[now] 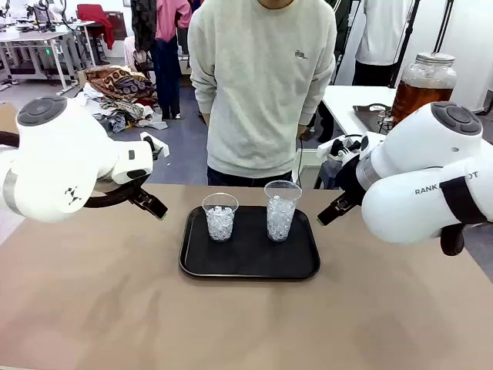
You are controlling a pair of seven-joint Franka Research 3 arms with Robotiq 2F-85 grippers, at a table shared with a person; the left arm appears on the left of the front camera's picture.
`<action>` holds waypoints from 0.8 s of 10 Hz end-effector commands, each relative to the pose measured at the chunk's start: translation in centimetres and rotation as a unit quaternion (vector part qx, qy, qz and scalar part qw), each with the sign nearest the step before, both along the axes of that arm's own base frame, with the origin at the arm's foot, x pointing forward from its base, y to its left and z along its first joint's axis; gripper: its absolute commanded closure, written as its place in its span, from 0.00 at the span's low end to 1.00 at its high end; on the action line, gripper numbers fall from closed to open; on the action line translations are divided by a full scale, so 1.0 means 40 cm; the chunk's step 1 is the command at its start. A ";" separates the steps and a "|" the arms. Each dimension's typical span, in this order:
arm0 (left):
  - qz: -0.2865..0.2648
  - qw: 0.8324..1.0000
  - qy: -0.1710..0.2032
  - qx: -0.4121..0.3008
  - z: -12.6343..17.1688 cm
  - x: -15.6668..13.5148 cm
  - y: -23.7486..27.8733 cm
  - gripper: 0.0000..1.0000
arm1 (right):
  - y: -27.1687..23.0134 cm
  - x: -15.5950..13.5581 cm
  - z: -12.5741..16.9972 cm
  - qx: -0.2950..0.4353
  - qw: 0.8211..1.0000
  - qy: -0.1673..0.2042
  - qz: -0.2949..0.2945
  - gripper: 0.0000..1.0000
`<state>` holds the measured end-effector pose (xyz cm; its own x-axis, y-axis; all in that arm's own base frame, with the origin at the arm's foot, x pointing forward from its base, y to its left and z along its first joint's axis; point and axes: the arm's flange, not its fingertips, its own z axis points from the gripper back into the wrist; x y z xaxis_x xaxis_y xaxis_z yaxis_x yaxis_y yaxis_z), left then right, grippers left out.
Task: Pour the drink into the iced cup.
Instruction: Pick up the iced cup indicated by the human and present it to them.
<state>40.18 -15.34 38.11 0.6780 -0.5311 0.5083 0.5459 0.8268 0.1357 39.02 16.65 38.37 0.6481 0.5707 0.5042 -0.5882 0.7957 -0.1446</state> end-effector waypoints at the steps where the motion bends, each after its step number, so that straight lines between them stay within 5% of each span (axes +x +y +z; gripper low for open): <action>1: 0.001 1.000 -0.002 -0.001 0.003 0.000 0.002 0.00 | -0.001 0.000 0.002 0.001 1.000 -0.001 0.000 0.00; 8: 0.001 1.000 -0.002 -0.001 0.003 0.000 0.002 0.00 | -0.001 0.000 0.002 0.001 1.000 -0.001 0.000 0.00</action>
<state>40.18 -15.34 38.11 0.6780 -0.5311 0.5083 0.5459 0.8268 0.1357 39.02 16.65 38.37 0.6481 0.5707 0.5042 -0.5882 0.7957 -0.1446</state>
